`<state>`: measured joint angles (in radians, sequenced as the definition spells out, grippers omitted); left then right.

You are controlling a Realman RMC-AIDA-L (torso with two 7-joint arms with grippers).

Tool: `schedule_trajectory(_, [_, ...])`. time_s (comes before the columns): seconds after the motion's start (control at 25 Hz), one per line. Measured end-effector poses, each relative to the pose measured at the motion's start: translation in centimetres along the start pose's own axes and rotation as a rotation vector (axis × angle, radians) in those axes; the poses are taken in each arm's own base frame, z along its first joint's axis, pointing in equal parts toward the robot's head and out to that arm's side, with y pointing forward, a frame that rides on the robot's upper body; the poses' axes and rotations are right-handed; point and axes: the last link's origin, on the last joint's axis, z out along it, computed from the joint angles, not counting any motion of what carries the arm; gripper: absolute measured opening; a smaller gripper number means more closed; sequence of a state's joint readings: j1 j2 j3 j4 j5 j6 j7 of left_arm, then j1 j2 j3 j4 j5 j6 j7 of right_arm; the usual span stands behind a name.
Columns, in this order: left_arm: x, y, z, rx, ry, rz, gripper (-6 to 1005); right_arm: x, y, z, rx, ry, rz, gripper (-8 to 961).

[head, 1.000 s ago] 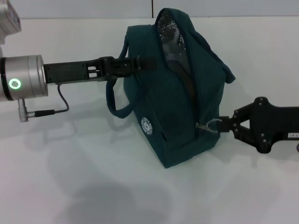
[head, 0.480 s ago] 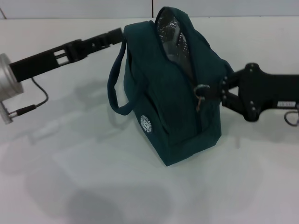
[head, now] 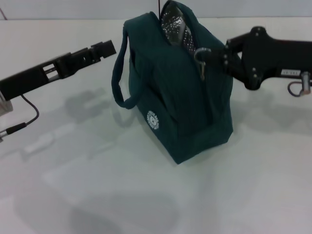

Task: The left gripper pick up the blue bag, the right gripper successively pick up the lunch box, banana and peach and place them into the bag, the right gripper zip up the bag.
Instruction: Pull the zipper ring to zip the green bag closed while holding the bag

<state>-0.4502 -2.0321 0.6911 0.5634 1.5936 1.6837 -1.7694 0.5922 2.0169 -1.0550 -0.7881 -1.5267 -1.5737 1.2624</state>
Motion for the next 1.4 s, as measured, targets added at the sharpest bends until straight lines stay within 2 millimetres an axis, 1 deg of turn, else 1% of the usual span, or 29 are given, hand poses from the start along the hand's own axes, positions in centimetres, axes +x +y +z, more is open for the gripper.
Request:
schedule_trajectory(0.24, [-0.4, 0.2, -0.7, -0.003, -0.008, -0.004, 880, -0.9, -0.4, 0.8, -0.016, -0.011, -0.026, 4])
schedule_trajectory(0.36, [-0.4, 0.1, -1.2, 0.007, 0.009, -0.005, 880, -0.7, 0.0, 1.3, -0.037, -0.002, -0.021, 3])
schedule_trajectory(0.48, [-0.4, 0.0, -1.6, 0.018, 0.020, -0.007, 880, -0.4, 0.1, 1.3, -0.039, 0.005, -0.021, 3])
schedule_trajectory(0.64, [-0.3, 0.0, -1.6, 0.018, 0.013, -0.003, 879, -0.5, -0.4, 1.4, -0.008, 0.010, -0.031, 3])
schedule_trajectory(0.76, [-0.4, 0.1, -1.8, 0.019, -0.009, 0.009, 879, -1.0, -1.0, 1.9, -0.001, 0.013, -0.049, 4])
schedule_trajectory(0.92, [-0.4, 0.0, -2.6, 0.039, -0.021, 0.016, 879, -2.1, -1.2, 3.6, -0.045, 0.010, -0.083, 4])
schedule_trajectory(1.16, [0.0, -0.1, -3.6, 0.063, -0.030, 0.039, 879, -3.6, -0.9, 5.9, -0.111, -0.011, -0.125, 3])
schedule_trajectory(1.24, [0.1, -0.1, -4.2, 0.077, -0.035, 0.053, 879, -3.8, -0.9, 6.8, -0.120, -0.005, -0.137, 3])
schedule_trajectory(1.4, [0.0, 0.0, -4.7, 0.089, -0.041, 0.053, 879, -3.4, -0.7, 8.1, -0.120, 0.022, -0.139, 4])
